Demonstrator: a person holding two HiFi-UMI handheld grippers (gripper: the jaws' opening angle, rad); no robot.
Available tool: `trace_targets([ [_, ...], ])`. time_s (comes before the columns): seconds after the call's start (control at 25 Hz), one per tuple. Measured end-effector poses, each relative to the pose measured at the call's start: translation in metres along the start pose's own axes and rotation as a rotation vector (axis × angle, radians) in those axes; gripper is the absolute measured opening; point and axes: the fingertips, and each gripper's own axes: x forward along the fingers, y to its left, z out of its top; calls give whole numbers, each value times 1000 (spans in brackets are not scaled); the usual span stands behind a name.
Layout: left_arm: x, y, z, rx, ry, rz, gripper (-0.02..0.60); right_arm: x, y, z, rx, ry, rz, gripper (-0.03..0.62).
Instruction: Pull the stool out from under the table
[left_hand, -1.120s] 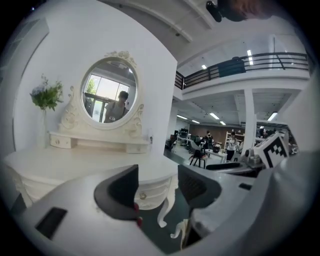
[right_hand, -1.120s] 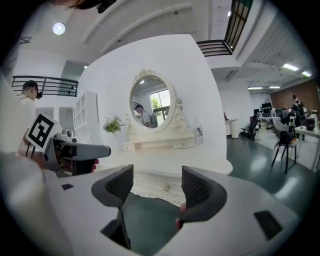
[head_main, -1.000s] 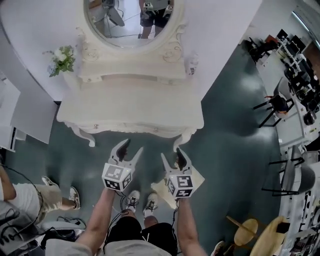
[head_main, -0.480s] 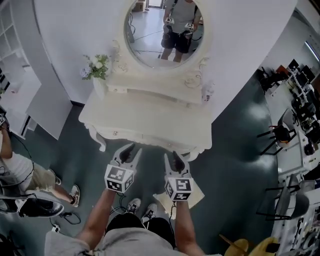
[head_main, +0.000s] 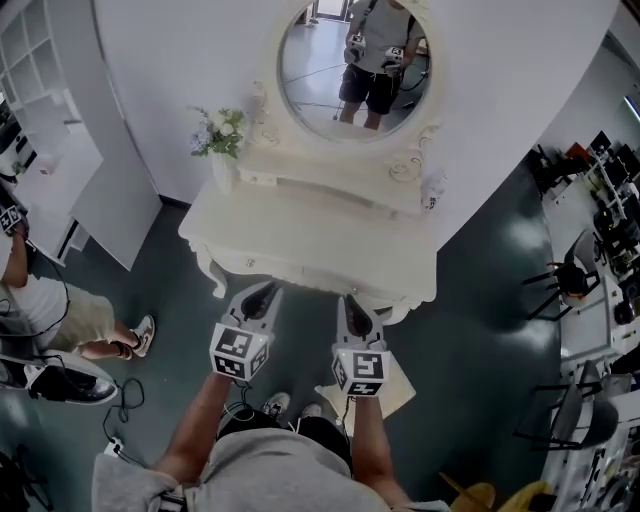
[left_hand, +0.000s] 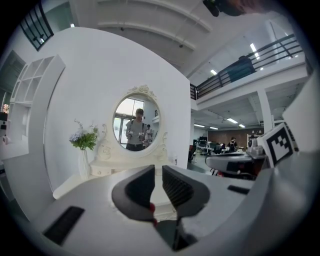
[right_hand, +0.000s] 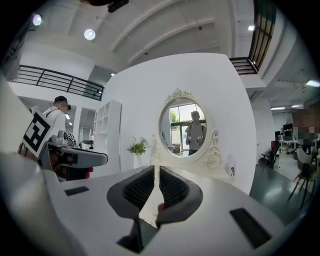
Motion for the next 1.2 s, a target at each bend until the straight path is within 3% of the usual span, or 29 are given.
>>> trace_targets([
  [0.24, -7, 7, 5, 2, -12, 11, 41, 4, 13, 8, -14, -17, 11, 14],
  [1.2, -6, 5, 4, 6, -1, -4, 40, 1, 11, 7, -4, -22, -4, 14],
])
